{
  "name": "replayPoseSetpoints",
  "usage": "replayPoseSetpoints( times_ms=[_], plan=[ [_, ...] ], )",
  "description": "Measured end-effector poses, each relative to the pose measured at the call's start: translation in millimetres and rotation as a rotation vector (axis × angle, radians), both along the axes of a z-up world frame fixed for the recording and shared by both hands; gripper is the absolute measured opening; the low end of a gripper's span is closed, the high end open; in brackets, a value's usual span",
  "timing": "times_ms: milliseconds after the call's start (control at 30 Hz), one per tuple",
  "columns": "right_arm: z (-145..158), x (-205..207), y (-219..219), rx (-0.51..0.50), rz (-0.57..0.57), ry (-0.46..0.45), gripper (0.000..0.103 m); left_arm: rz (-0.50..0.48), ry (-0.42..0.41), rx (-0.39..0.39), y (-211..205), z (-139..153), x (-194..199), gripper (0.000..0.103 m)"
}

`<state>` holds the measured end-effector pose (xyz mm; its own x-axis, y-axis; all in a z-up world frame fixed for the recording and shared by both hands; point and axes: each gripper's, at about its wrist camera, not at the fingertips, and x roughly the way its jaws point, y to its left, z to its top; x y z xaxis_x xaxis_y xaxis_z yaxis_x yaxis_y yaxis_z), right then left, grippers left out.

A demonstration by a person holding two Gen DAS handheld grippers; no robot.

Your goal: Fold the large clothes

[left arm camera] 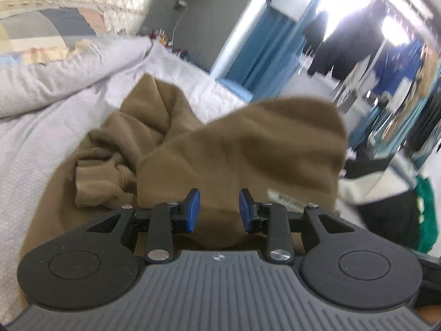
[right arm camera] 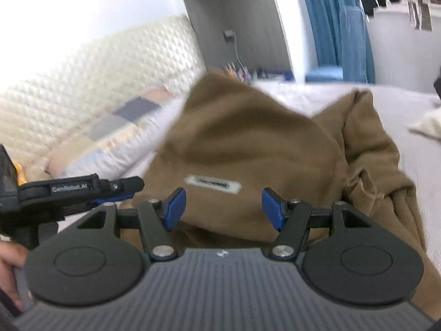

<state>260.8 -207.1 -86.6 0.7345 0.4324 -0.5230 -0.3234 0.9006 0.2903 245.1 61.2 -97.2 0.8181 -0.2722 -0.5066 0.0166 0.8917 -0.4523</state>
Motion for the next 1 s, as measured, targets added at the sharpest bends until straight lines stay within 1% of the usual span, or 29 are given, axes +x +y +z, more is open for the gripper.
replayPoseSetpoints(
  times_ms=[67, 100, 167, 200, 267, 333, 367, 433, 533, 600, 667, 767, 867, 1000],
  plan=[
    [-13.3, 14.0, 7.0, -0.019, -0.019, 0.065, 0.064, 0.002, 0.05, 0.05, -8.4, -12.1, 12.9, 0.036],
    [-20.5, 20.8, 8.5, -0.011, -0.026, 0.103, 0.064, 0.002, 0.07, 0.075, -12.1, -18.1, 19.0, 0.035],
    [-33.7, 30.5, 9.4, 0.007, -0.039, 0.173, 0.064, 0.001, 0.11, 0.096, -13.4, -30.1, 28.9, 0.034],
    [-37.3, 33.0, 9.4, 0.007, -0.042, 0.191, 0.064, 0.002, 0.123, 0.099, -13.4, -35.5, 32.3, 0.034],
    [-42.4, 36.8, 11.2, -0.004, -0.041, 0.198, 0.064, 0.014, 0.134, 0.119, -13.0, -44.9, 40.9, 0.034],
    [-46.2, 41.3, 15.1, -0.025, -0.044, 0.197, 0.065, 0.03, 0.128, 0.156, -14.4, -47.2, 45.8, 0.028],
    [-48.6, 45.5, 16.6, -0.031, -0.056, 0.193, 0.065, 0.045, 0.127, 0.167, -13.4, -48.4, 49.1, 0.024],
    [-51.6, 53.4, 21.2, -0.036, -0.087, 0.175, 0.065, 0.074, 0.129, 0.185, -10.1, -53.0, 58.7, 0.02],
    [-55.4, 60.6, 29.7, -0.075, -0.102, 0.135, 0.066, 0.095, 0.131, 0.212, -8.4, -60.2, 70.3, 0.016],
    [-58.4, 65.4, 33.8, -0.082, -0.109, 0.109, 0.066, 0.104, 0.133, 0.234, -7.6, -64.8, 79.2, 0.012],
    [-60.7, 70.1, 33.5, -0.074, -0.116, 0.088, 0.066, 0.108, 0.136, 0.231, -4.0, -68.3, 86.7, 0.011],
    [-64.0, 74.1, 28.2, -0.028, -0.14, 0.097, 0.066, 0.106, 0.122, 0.183, 3.2, -68.7, 84.9, 0.011],
    [-55.8, 69.7, 23.7, -0.011, -0.154, 0.122, 0.065, 0.101, 0.113, 0.155, 7.3, -65.8, 80.9, 0.011],
    [-40.8, 49.8, 16.6, 0.014, -0.15, 0.131, 0.066, 0.098, 0.102, 0.122, 7.4, -54.3, 70.6, 0.012]
  ],
)
